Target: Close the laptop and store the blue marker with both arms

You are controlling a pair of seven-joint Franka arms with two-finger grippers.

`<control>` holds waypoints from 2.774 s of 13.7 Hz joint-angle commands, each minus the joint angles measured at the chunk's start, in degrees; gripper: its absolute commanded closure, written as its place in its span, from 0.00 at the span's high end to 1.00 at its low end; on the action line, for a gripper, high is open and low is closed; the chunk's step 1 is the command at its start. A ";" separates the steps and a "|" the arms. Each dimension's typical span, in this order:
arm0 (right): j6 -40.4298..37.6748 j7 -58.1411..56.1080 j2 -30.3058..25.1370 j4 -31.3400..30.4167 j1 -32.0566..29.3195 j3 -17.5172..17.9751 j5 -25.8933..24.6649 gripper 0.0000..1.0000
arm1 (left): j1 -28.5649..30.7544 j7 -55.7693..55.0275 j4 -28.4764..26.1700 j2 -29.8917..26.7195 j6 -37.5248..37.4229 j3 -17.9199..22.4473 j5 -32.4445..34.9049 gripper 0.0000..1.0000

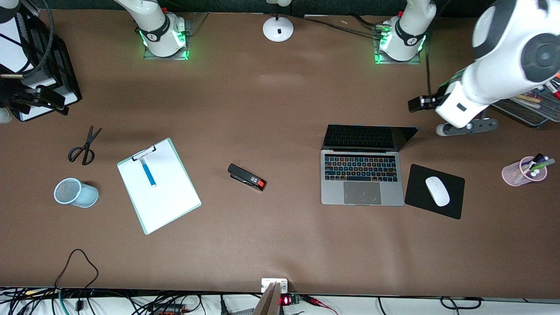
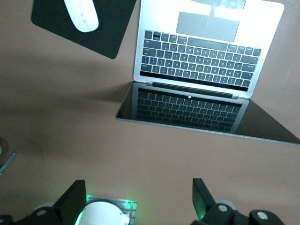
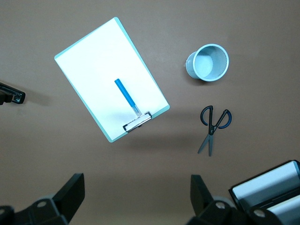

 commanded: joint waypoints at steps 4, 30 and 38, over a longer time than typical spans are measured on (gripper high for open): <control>0.54 0.55 3.18 0.50 -0.06 0.27 -0.78 1.00 | 0.54 -2.93 -9.19 -2.79 3.66 -2.96 -1.08 1.00; 16.27 -17.53 21.64 1.46 2.40 0.80 0.36 1.00 | 0.37 -2.14 -25.11 -1.84 30.20 -6.82 -4.25 1.00; 20.57 -18.34 28.67 1.29 2.66 0.80 6.86 1.00 | 0.37 -2.14 -18.70 2.21 30.39 -6.74 -4.16 1.00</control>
